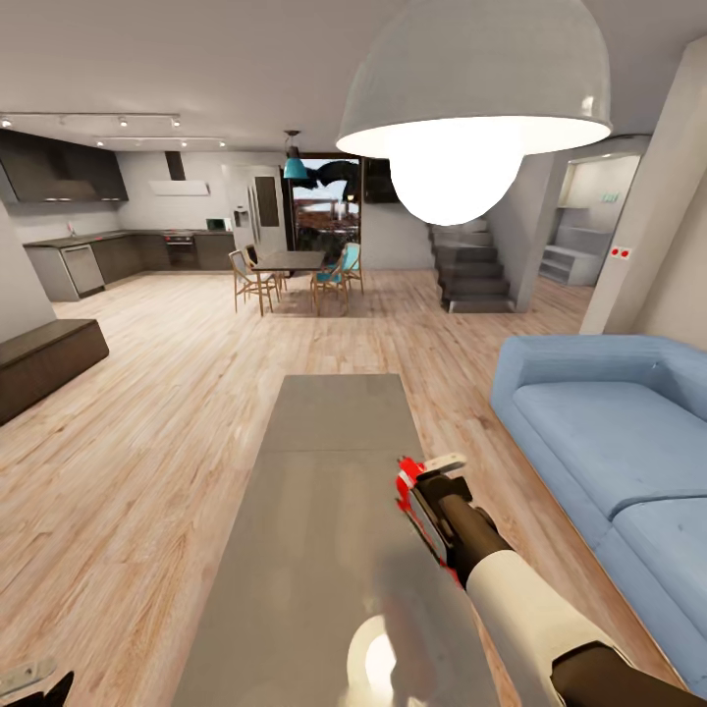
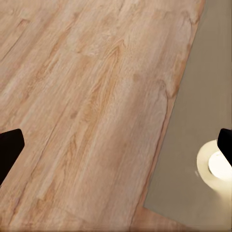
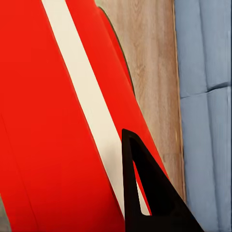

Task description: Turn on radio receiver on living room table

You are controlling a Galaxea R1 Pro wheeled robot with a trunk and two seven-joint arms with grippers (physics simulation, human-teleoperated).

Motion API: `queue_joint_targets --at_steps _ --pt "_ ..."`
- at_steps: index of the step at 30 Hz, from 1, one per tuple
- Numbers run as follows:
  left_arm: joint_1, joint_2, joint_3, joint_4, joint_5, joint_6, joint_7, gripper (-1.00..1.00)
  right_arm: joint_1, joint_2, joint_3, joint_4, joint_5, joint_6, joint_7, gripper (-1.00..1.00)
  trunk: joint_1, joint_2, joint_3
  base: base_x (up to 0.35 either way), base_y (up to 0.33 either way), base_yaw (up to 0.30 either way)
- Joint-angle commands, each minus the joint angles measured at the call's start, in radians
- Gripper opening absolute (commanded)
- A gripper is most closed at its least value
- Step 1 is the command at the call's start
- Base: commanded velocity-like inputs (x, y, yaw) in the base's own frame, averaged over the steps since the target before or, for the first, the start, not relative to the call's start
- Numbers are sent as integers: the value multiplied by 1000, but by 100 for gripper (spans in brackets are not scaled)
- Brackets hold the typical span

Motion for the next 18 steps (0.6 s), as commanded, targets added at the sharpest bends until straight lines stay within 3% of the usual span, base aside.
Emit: queue_joint_targets --at_steps 1,5,8,12,16,18 --pt "0 2 -1 0 0 12 -2 100 0 0 0 1 -2 -4 -25 -100 0 0 0 0 0 0" --pt "0 13 -4 -1 4 23 -8 100 0 0 0 4 -3 -5 -105 -100 0 0 0 0 0 0" --pt "0 13 -9 -1 1 -14 -27 100 3 0 1 5 -1 -22 -174 -100 0 0 0 0 0 0" --pt "0 11 -14 -1 2 -38 -46 100 9 6 18 32 6 -142 -342 -100 0 0 0 0 0 0" --pt "0 9 -30 -1 3 -32 -52 100 13 17 145 136 18 -300 -634 -100 0 0 0 0 0 0" --pt "0 12 -39 -1 4 -9 -59 100 13 19 184 160 19 -344 -715 -100 0 0 0 0 0 0"
